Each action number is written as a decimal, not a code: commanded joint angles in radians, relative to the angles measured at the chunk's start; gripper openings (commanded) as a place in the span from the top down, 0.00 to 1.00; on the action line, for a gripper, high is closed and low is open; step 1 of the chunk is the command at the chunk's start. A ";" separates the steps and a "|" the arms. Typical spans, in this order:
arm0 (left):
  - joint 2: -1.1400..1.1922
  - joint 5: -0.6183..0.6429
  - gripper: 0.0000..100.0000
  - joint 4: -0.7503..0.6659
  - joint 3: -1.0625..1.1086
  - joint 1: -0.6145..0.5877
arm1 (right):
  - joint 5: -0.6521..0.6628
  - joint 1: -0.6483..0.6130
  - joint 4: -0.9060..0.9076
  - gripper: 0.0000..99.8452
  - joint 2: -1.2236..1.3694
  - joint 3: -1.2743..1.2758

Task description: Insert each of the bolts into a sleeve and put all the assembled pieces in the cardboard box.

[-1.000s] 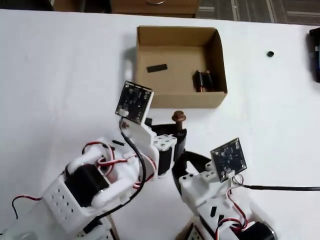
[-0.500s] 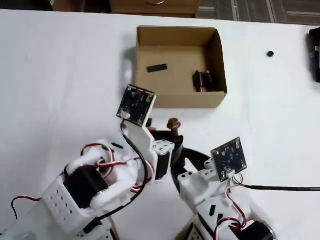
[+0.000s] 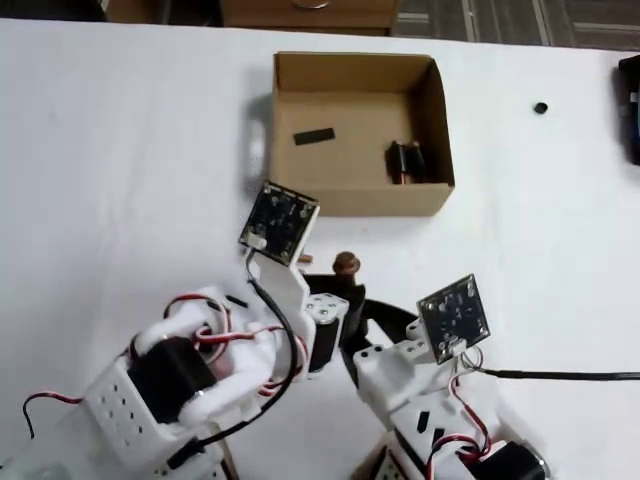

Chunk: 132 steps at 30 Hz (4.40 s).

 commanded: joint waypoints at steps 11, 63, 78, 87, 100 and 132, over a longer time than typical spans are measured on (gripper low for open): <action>0.000 0.000 0.97 0.034 0.015 0.012 | -0.006 0.027 -0.027 0.98 -0.010 -0.026; 0.002 -0.308 0.98 0.129 -0.297 -0.347 | -0.003 0.128 -0.021 0.98 0.179 -0.133; -0.215 -0.408 0.98 0.120 0.134 -0.516 | 0.101 0.157 -0.028 0.98 0.903 -0.652; -0.789 -0.480 0.98 0.103 0.472 -0.512 | 0.212 0.277 -0.028 0.98 1.523 -1.235; -0.810 -0.482 0.98 0.107 0.510 -0.453 | 0.304 0.338 -0.012 0.98 2.354 -1.821; -0.810 -0.480 0.98 0.106 0.510 -0.453 | 0.350 0.433 0.064 0.62 2.826 -2.131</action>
